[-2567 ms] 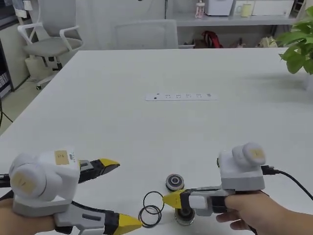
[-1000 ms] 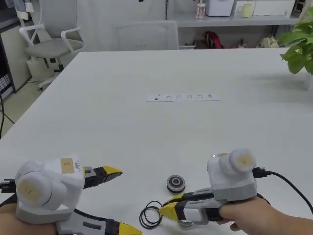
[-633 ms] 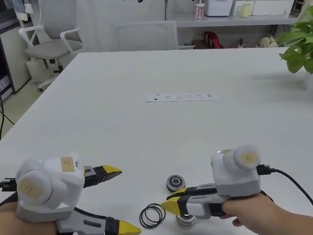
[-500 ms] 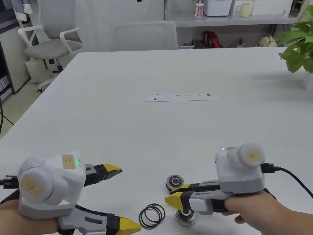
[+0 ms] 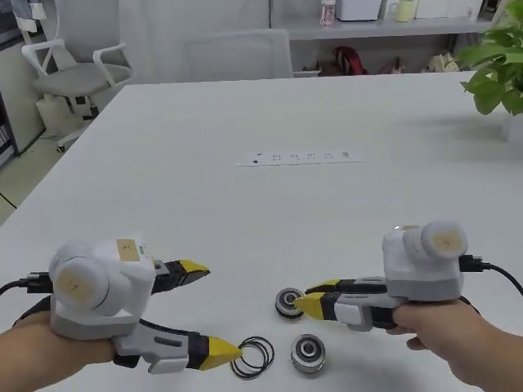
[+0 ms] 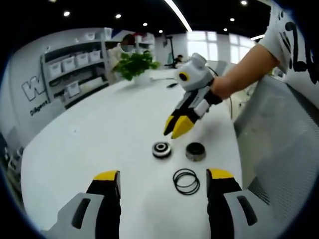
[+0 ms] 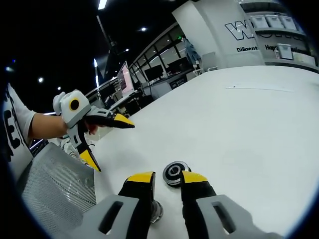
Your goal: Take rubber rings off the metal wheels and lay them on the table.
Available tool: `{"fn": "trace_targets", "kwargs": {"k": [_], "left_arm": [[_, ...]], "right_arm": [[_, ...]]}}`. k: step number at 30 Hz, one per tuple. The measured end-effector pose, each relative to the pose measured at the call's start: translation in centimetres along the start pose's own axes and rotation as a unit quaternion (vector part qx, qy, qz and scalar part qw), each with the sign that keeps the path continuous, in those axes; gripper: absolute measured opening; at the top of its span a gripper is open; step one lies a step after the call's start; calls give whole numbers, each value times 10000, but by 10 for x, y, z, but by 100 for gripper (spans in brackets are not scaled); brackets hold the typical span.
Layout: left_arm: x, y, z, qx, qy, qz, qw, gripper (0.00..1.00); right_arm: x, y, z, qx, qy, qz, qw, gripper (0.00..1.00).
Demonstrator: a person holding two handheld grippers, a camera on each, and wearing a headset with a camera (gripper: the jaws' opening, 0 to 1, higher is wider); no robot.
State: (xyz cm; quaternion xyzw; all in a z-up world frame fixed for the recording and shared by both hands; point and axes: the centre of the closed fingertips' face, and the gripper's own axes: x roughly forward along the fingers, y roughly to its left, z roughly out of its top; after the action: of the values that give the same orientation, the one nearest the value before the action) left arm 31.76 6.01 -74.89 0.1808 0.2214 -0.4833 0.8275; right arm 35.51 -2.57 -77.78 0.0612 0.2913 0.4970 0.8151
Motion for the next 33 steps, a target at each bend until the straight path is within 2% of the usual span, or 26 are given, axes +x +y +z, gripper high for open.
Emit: {"fn": "trace_targets", "kwargs": {"k": [6, 9, 19, 21, 33], "left_arm": [[11, 5, 2, -65, 18, -13, 10000, 67], [17, 5, 1, -91, 64, -52, 9999, 65], [30, 13, 3, -341, 35, -61, 9994, 62], [33, 13, 5, -432, 1, -95, 9990, 60], [51, 9, 8, -514, 5, -191, 9985, 52]], "right_arm": [[-4, -9, -4, -111, 65, -115, 9999, 20], [-4, -12, -7, -280, 145, -163, 9994, 21], [0, -15, -16, -627, 372, -188, 9972, 22], [1, -14, -17, -669, 395, -186, 9968, 22], [10, -13, -21, -952, 493, -138, 9941, 20]]}}
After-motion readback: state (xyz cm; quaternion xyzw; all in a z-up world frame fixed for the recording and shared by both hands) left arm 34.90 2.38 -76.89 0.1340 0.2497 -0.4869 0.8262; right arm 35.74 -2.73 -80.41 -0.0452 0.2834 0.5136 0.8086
